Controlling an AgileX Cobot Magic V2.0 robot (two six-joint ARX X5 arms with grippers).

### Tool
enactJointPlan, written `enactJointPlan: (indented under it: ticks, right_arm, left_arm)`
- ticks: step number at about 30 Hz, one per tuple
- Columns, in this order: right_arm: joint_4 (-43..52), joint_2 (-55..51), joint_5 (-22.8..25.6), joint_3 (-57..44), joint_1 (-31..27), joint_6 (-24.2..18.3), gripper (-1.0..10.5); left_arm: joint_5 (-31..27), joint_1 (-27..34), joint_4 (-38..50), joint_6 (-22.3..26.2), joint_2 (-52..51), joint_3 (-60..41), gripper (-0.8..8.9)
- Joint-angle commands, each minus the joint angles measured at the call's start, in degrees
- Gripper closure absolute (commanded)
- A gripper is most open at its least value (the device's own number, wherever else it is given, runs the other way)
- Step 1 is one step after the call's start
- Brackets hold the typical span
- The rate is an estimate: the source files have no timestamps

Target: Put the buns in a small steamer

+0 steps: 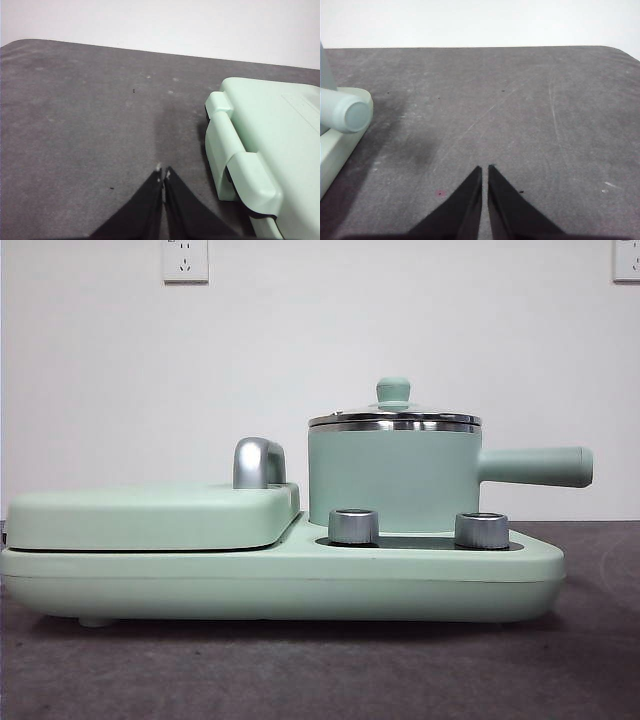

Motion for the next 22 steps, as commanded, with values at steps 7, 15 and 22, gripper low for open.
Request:
enactJointPlan:
  ticks: [7, 15, 22]
  right_arm:
    - [1.0, -0.1, 0.2, -0.4, -0.1, -0.8, 9.3]
    - [1.0, -0.1, 0.2, -0.4, -0.1, -0.7, 9.3]
    - [1.0, -0.1, 0.2, -0.4, -0.1, -0.7, 9.3]
  left_arm:
    - [-0.3, 0.0, 0.9, 0.0, 0.0, -1.1, 8.05]
    - [-0.3, 0.0, 0.8, 0.0, 0.0, -1.1, 8.05]
    - [-0.3, 0.0, 0.9, 0.0, 0.0, -1.1, 8.05]
